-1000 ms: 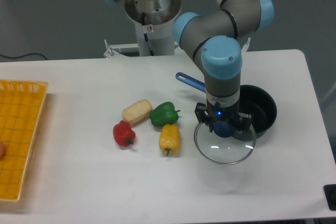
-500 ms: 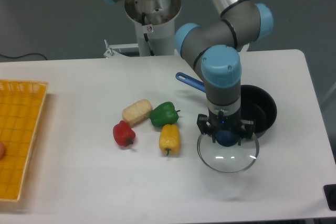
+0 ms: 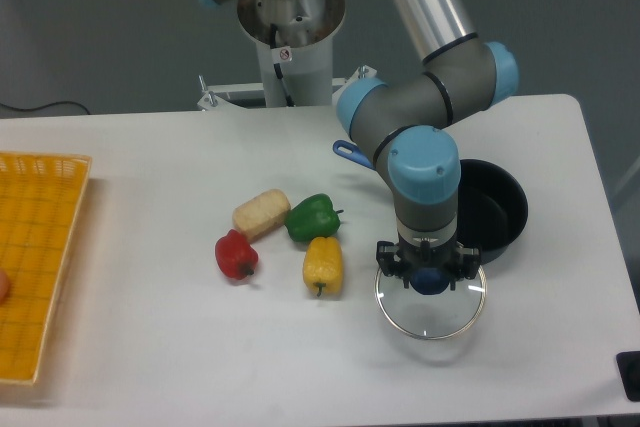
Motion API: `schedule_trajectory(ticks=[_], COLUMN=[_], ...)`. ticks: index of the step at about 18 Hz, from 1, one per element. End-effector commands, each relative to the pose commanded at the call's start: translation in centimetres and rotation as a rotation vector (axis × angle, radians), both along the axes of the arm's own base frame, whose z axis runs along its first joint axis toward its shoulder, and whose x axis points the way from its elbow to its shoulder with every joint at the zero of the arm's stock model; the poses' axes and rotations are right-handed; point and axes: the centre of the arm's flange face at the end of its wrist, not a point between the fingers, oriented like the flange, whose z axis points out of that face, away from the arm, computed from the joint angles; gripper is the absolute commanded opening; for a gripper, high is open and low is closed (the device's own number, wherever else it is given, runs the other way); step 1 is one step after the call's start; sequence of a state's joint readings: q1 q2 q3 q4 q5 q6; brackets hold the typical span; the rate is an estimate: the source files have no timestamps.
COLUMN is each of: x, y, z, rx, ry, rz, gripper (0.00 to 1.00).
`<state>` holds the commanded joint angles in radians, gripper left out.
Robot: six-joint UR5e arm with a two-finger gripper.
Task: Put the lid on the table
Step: 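Move the held glass lid away from the pot and lower it toward the table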
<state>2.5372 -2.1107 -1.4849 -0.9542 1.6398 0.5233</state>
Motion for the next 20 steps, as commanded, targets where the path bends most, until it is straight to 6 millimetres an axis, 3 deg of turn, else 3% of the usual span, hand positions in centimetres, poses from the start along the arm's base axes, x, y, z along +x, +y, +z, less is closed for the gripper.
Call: schedule_trajectory(ticks=[2,4,7,12,17,20], x=[0.0,-0.6,-0.2,-0.4,-1.0,-1.1], y=[0.3,0.7,0.8,1.0,1.6,1.7], z=[0.1,1.3,0.4,0.0,0.9,0.1], rx=[0.005,0.019,0.001,-0.001,0.022,0.016], ry=[0.000,0.019,0.008,0.006,0.021,0.011], rz=[0.023,0.027,0.024,0.029,0.065,0.067], gripper=[0.58,0.56,0.54,0.52,0.52,0.52])
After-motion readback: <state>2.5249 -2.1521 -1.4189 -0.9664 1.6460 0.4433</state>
